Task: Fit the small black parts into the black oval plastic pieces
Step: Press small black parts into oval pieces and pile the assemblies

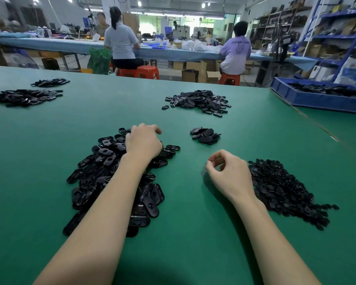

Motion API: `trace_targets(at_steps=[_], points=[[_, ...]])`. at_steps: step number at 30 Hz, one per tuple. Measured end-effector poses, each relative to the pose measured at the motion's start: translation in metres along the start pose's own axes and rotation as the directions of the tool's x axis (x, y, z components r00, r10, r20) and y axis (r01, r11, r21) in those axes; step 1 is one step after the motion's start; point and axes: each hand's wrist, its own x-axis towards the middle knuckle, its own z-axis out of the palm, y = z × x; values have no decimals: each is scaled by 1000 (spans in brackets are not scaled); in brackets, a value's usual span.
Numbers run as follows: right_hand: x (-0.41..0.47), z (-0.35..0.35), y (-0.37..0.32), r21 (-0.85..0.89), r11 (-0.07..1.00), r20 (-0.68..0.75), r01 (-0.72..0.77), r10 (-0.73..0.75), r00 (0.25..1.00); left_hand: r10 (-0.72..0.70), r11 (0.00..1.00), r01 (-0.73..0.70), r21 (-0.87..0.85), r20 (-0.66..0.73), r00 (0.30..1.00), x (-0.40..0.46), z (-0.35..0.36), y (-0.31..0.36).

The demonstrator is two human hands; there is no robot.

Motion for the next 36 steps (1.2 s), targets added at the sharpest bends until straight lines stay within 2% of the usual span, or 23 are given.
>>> trace_targets(at_steps=[2,5,9,15,20,23,36], points=[[0,1,1,-4,1000,-7,6,-6,1000,-16,997,8,82,98,995,0,0,-4],[0,2,2,-7,1000,-14,17,-17,1000,10,994,-32,107,206,979,2,0,-5],[0,2,1,18,1000,-23,23,-23,999,20,991,-56,121,278,960,4,1,-7],[0,3,-2,49,999,-30,16,-15,999,27,997,-39,62,181,983,5,9,-10],[0,3,-2,47,999,-27,8,-7,1000,48,992,-73,98,232,972,4,9,-9],[0,2,-3,48,999,-24,-1,2,1000,48,995,-66,81,215,975,5,9,-9],[0,1,-3,52,999,-19,3,-2,1000,57,973,-35,-228,89,994,4,6,-3]])
